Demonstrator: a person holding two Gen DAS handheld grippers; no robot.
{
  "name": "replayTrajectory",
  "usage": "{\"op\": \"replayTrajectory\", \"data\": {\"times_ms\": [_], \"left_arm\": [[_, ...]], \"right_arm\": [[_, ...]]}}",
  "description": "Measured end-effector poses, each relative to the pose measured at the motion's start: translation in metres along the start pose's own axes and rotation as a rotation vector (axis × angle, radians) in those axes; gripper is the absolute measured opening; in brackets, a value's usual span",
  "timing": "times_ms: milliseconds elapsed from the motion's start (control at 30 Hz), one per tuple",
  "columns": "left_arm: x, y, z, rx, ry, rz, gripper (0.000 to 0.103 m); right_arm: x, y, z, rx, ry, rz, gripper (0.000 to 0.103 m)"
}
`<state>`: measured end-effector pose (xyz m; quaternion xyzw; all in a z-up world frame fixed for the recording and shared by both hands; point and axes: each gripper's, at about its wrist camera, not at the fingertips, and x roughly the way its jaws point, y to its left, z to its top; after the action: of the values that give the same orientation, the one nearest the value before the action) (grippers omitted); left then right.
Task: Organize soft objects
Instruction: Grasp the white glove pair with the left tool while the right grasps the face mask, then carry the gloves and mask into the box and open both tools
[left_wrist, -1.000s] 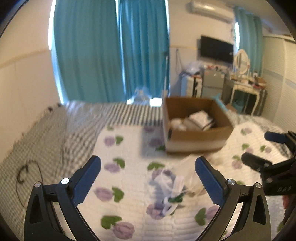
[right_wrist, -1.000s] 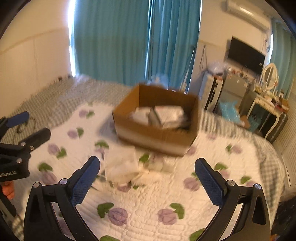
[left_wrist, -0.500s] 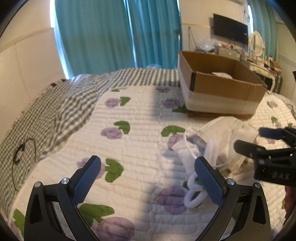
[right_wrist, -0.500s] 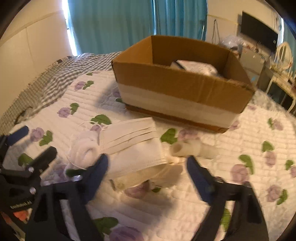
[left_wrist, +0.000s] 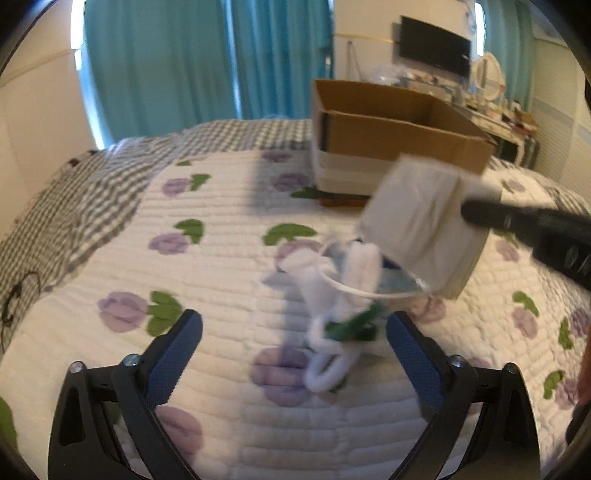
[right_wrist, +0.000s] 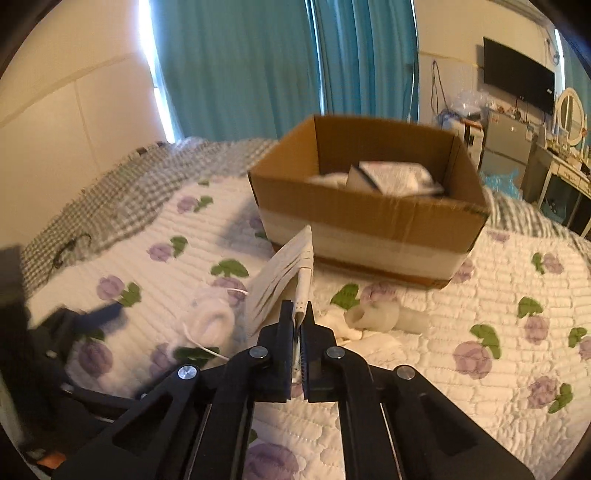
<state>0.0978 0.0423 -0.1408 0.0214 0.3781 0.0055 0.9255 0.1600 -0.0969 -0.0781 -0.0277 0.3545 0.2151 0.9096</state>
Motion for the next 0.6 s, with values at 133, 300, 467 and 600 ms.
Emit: {"op": "replayTrajectory", "data": {"times_ms": [133, 300, 467, 600], "left_arm": [[0.014, -0.009, 0.000, 0.023, 0.057, -0.042, 0.068], [0.025, -0.012, 0.000, 0.008, 0.095, -0.105, 0.046], [0.026, -0.019, -0.003, 0.052, 0.091, -0.123, 0.032], [0.011, -0.023, -0.002, 0.087, 0.060, -0.127, 0.030]], "right_arm": [[-0.028, -0.007, 0.007, 0.001, -0.064, -0.030, 0.003], [-0.054, -0.019, 0.013, -0.019, -0.129, -0.132, 0.003], [-0.069, -0.040, 0.014, 0.018, -0.153, -0.183, 0.003], [-0.075, -0.048, 0.012, 0.035, -0.152, -0.207, 0.003]]}}
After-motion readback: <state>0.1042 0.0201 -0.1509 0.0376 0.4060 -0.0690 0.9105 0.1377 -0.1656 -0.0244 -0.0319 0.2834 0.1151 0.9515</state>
